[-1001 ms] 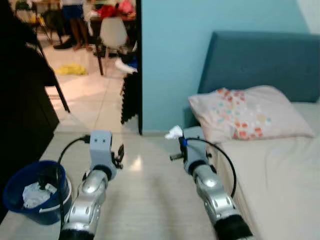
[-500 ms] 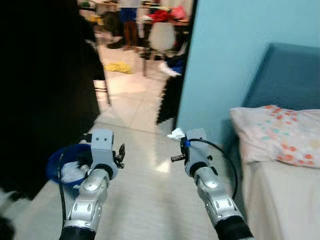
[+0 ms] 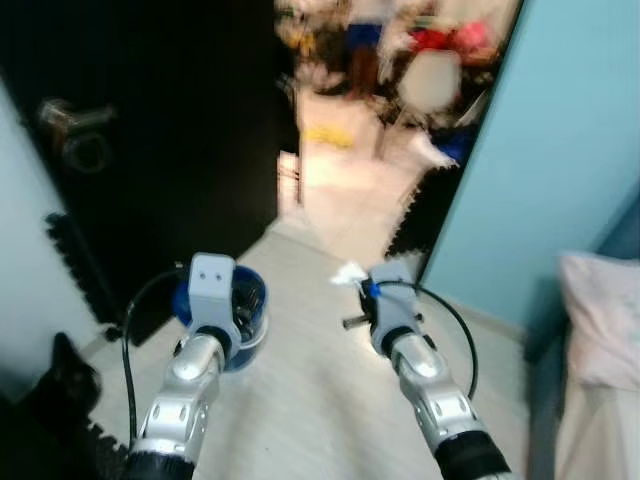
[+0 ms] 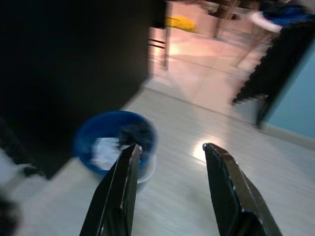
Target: Clean up the room
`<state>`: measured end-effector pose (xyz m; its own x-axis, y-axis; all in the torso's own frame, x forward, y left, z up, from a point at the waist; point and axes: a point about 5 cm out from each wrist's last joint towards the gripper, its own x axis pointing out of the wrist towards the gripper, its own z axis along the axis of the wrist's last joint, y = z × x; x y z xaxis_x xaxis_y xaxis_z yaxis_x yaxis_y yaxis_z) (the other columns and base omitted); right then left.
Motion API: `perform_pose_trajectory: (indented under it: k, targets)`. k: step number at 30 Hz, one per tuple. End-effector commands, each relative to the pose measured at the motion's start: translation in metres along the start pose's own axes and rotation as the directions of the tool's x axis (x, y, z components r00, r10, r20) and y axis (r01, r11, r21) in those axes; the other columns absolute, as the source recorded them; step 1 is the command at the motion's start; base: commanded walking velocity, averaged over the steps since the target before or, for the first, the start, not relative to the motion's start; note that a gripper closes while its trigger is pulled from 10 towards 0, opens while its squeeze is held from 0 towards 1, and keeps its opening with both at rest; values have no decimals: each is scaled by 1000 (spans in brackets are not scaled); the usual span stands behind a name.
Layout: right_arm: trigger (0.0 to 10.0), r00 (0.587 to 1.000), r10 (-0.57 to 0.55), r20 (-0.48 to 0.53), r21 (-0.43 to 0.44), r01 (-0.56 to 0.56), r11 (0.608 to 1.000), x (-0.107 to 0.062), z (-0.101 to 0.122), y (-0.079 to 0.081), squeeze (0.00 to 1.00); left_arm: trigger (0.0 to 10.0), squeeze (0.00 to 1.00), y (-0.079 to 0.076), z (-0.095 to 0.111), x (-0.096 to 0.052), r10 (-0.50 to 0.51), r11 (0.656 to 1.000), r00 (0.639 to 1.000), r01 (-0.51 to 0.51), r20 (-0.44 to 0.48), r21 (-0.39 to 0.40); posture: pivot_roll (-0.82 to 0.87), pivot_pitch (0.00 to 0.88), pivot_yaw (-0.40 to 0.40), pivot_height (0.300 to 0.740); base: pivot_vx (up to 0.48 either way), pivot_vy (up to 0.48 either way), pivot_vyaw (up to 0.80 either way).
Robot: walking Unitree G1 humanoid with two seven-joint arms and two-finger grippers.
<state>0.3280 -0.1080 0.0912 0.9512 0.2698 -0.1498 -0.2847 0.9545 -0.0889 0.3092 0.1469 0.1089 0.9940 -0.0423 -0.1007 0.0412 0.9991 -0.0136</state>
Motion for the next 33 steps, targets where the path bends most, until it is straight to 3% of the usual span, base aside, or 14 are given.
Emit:
perform_pose_trajectory:
  k: [1,15,17,33]
  targets:
    - [10000,1000,-4,-22,13,5,1000,-1,-5,-4,0,10000,0,-3,0,0,-8,1000,1000,8,-2,-4,54,0,-65,740,0,0,800]
    - [10000,1000,-7,-22,13,7,1000,-1,-4,-8,0,10000,0,-5,0,0,-25,1000,1000,25,-6,-1,52,0,-65,740,0,0,796]
    - [10000,999,-42,-23,53,43,998,-1,-5,-11,0,10000,0,-5,-1,0,-34,999,999,34,-11,3,55,0,-67,740,0,0,0]
    - [10000,998,-62,-31,26,63,998,-1,-8,-12,0,10000,0,-9,3,2,-73,997,997,73,8,7,56,0,-60,740,282,0,0]
